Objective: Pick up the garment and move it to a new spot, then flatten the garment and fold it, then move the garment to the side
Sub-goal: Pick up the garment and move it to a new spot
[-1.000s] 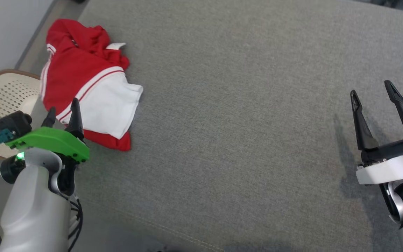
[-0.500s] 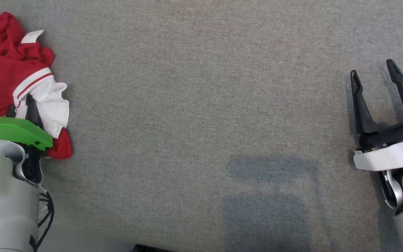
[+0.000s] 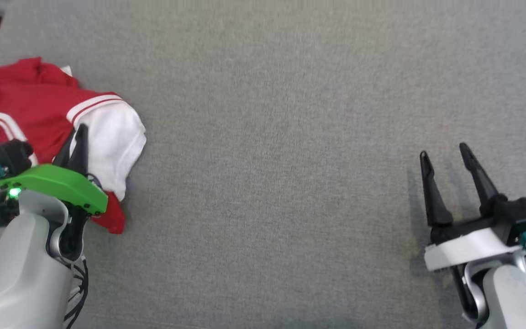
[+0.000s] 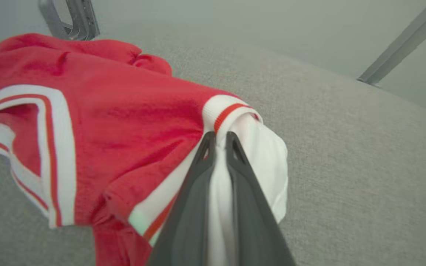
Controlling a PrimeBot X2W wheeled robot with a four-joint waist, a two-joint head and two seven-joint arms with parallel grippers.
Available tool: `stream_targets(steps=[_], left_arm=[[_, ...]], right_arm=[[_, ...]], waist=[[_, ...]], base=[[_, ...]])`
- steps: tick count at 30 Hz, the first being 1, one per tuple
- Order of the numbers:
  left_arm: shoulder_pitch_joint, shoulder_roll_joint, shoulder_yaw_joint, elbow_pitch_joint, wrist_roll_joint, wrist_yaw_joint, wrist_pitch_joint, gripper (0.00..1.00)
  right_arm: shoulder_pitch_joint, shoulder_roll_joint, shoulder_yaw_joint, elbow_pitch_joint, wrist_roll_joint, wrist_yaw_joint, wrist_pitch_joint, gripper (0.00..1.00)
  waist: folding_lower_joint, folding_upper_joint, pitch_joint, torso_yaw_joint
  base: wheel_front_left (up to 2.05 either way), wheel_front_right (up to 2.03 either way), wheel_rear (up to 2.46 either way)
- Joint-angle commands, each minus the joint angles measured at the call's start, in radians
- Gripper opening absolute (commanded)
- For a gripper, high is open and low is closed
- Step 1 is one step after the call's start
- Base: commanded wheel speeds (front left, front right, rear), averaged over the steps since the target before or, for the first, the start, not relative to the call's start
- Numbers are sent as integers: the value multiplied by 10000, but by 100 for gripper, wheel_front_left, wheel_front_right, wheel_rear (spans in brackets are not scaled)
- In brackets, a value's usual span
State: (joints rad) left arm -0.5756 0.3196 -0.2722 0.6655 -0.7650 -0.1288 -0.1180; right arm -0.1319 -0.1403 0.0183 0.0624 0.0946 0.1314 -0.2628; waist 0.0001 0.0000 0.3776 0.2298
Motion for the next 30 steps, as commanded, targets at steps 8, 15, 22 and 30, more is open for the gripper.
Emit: stream_targets(steps=[8,15,22,30], left_arm=[[888,28,-890,-4419,54,459,1253,0],[1194,-153,-1347,-8117,196,1729,2690,0],[1572,-84,-2089,-10071,357,2821,4388,0],[1428,-511,-3251,-6910,752,2676,4676,0]], right_arm=[[1057,554,-156,103,39,-14,-27,100],[1368,714,-317,76,6,-14,-27,100],[1429,842,-412,87,95,-14,-27,100],[961,889,-277,186,188,-14,-27,100]], waist=[[-1,0,-2740,-1700],[-1,0,-3013,-2970],[-1,0,-2613,-3896],[-1,0,-1801,-4203]], base=[[0,0,0],[0,0,0],[0,0,0],[0,0,0]])
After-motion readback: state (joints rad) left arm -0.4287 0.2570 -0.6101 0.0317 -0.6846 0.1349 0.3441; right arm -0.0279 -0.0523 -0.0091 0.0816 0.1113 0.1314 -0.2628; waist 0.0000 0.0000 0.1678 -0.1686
